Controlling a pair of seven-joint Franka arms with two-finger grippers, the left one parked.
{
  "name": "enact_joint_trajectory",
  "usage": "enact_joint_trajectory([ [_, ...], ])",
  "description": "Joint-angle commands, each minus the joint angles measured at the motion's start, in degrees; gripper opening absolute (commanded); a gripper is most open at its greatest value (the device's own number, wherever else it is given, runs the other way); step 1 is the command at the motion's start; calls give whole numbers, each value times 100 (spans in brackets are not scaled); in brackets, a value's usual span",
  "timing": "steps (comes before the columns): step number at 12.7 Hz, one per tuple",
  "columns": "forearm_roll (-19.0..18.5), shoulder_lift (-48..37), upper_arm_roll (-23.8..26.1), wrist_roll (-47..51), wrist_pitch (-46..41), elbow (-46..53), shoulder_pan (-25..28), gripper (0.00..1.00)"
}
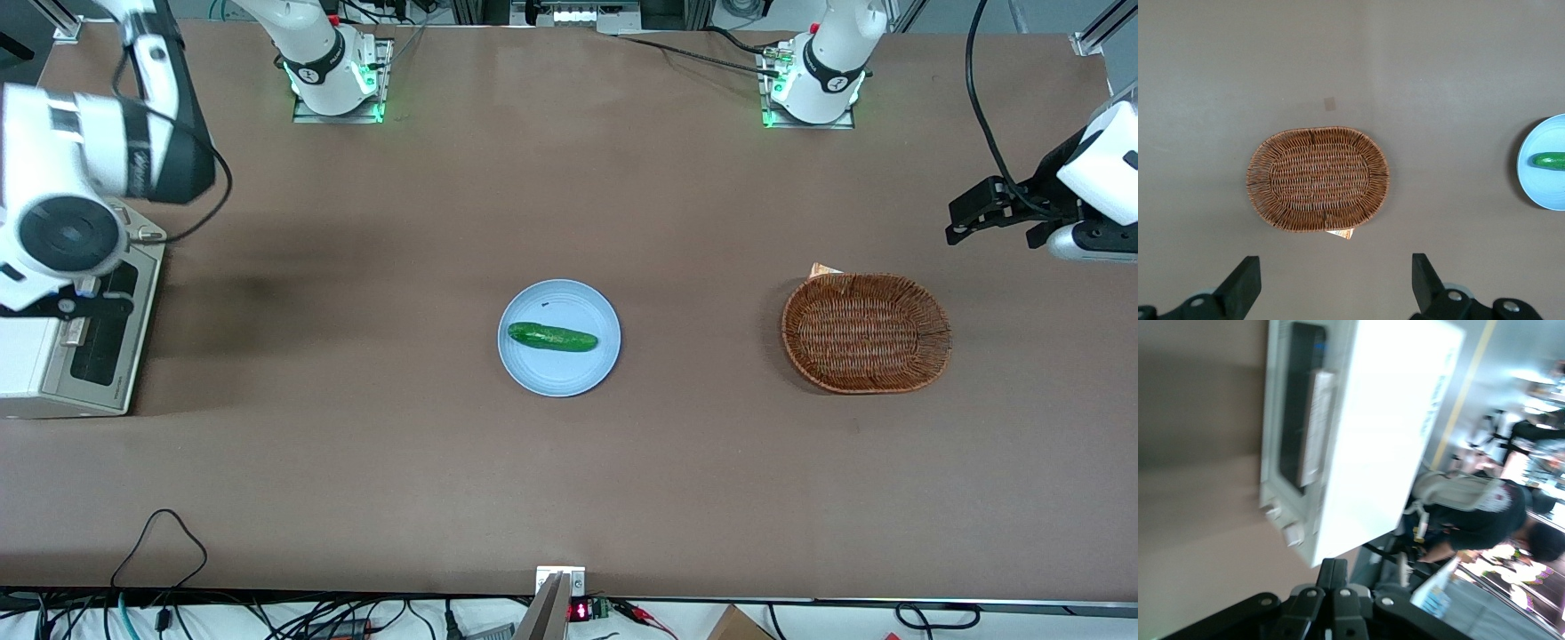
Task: Open oven door with right arm only
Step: 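Move the right gripper down to the toaster oven's door handle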
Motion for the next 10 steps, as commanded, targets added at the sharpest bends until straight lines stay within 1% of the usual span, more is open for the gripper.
enact_joint_trajectory([
  [1,-734,418,-23,877,167,-4,-41,0],
  [2,-910,541,-49,1203,377,-92,-50,1],
  [4,-1201,735,-58,1775,816,-224,-234,1],
  [7,-1780,1139,-58,2627,1397,-313,-411,2],
  [9,-2019,1403,-58,3111,1460,-295,-402,2],
  [10,-2028,1413,-58,3174,1460,-295,-402,2],
])
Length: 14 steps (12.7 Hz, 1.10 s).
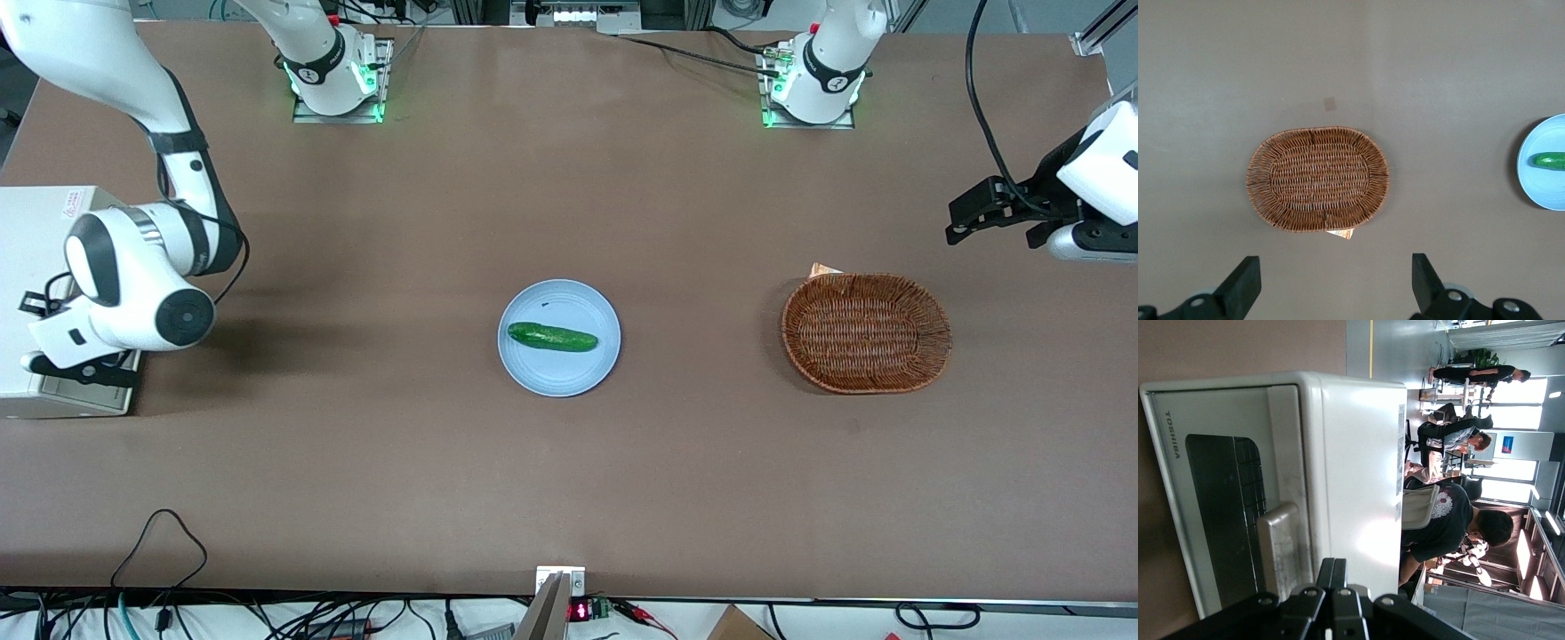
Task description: Open oven door with right arm only
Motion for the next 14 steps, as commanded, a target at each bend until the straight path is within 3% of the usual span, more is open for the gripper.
enact_joint_trajectory([
  [1,-182,64,37,307,5,-4,4,2],
  [14,-15,29,54,412,-171,-189,30,1],
])
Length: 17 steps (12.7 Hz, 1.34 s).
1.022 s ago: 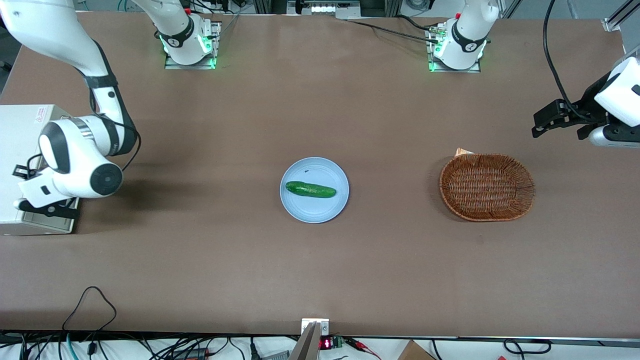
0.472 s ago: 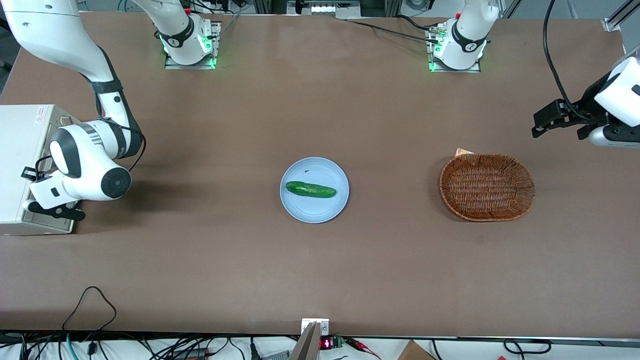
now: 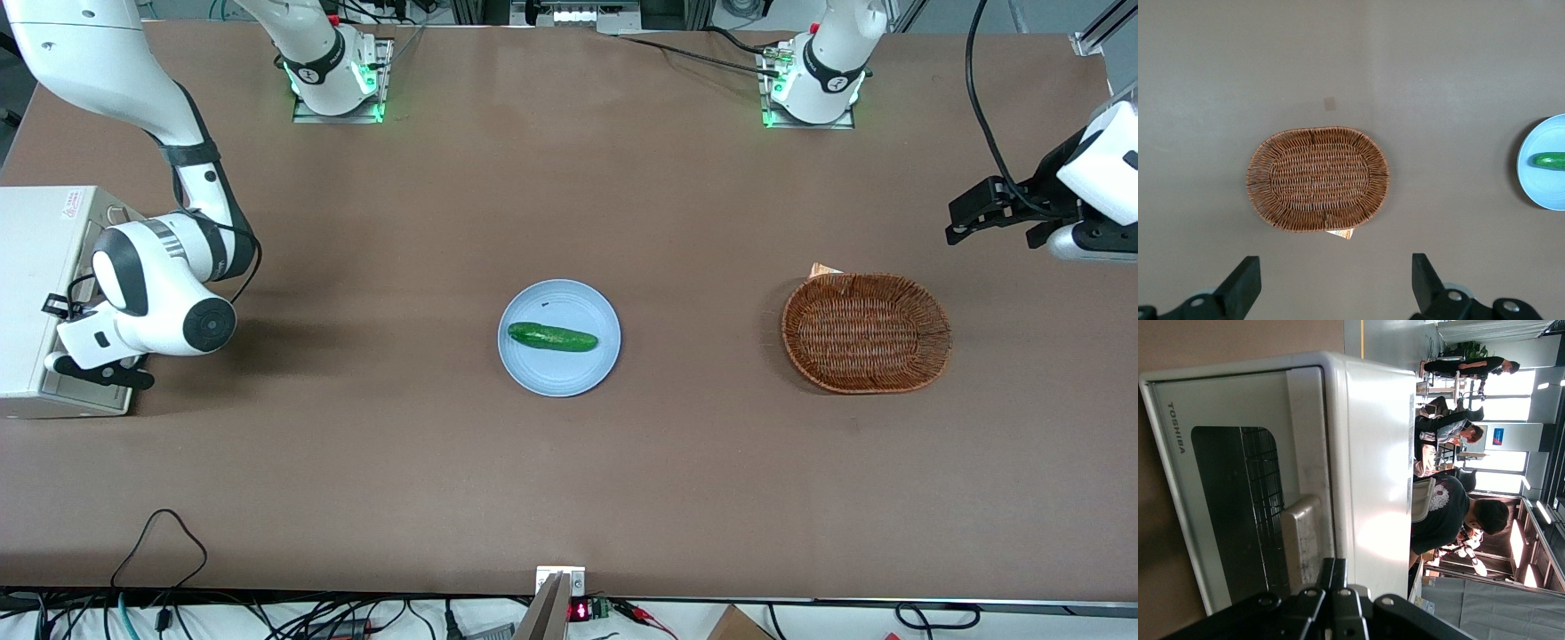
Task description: Open oven door with right arm only
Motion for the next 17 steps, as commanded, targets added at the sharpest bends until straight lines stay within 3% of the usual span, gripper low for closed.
enact_joint_trajectory([
  [1,36,-87,33,110,-49,-119,-6,1],
  [8,404,-79,41,137,30,-163,-23,1],
  [14,1546,88,76,102,100,117,160,0],
  [17,1810,342,76,93,109,240,249,0],
])
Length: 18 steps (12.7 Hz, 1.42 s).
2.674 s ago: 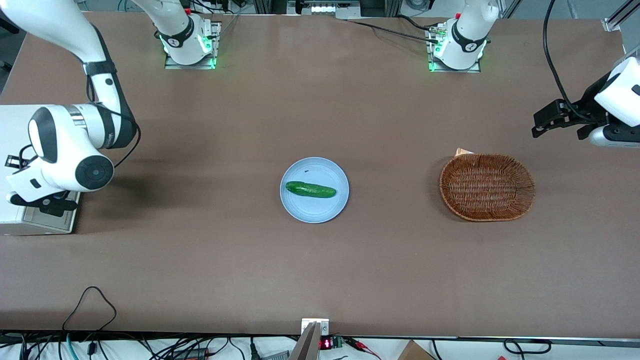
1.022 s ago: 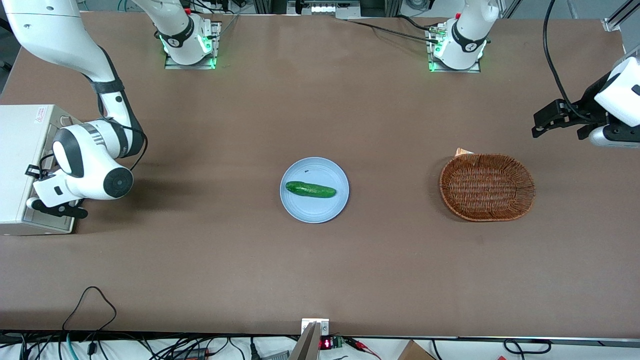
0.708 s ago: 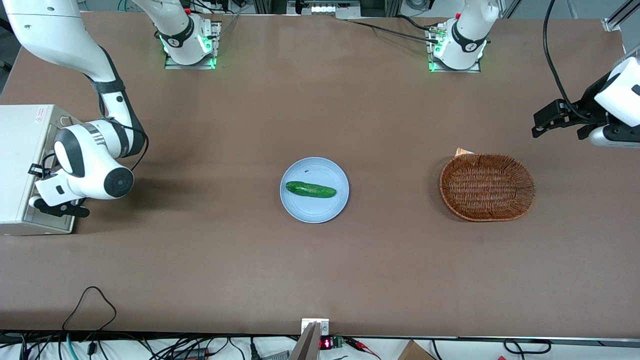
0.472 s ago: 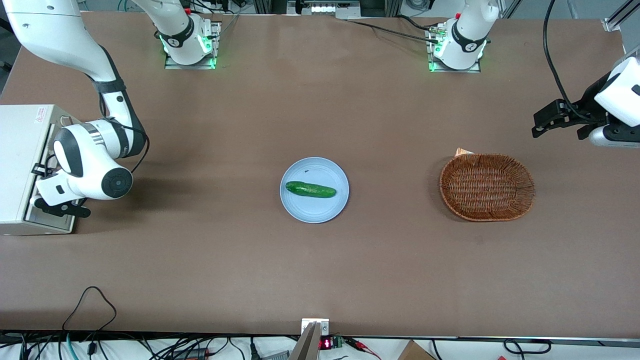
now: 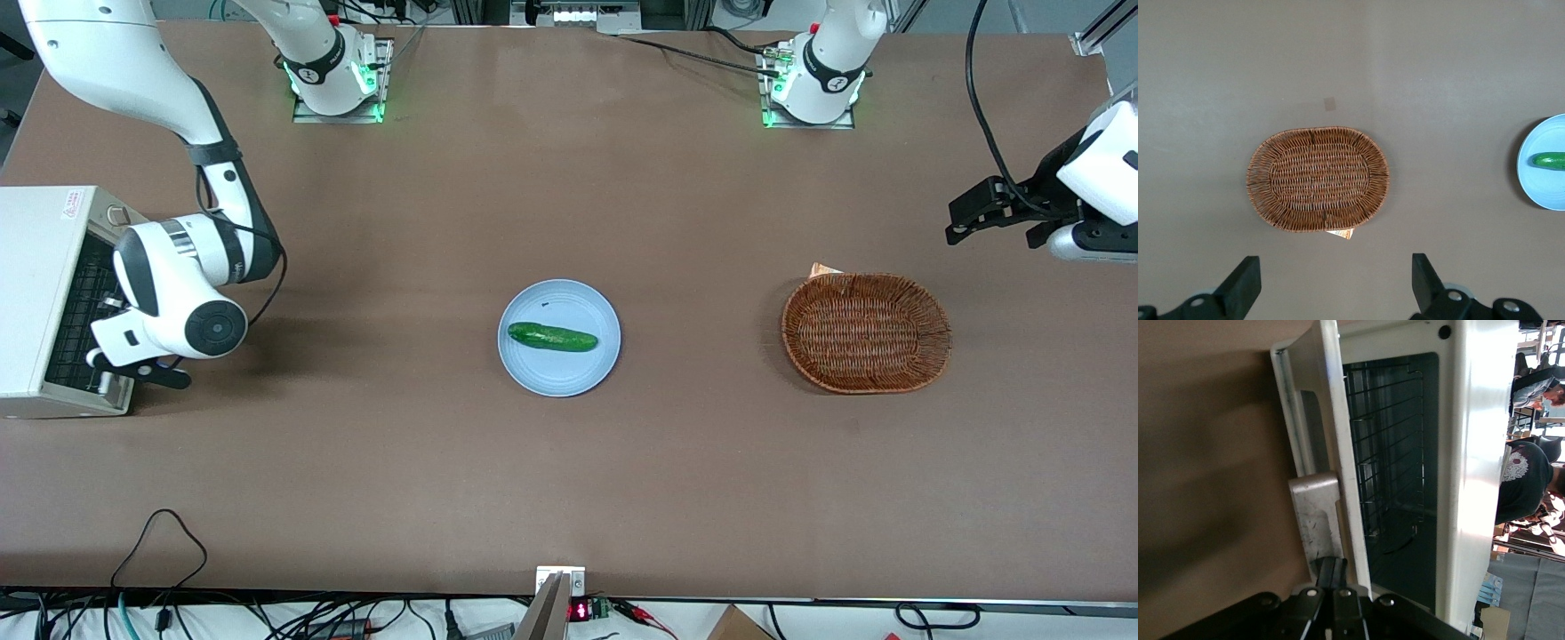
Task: Open oven door with right arm only
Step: 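Pull the handle outward and down to swing the door open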
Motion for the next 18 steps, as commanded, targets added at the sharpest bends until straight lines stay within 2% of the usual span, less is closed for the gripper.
enact_joint_trajectory([
  [1,336,356,-32,74,49,196,39,0],
  [5,592,593,-32,83,251,250,101,0],
  [18,663,1042,-23,74,515,250,163,0],
])
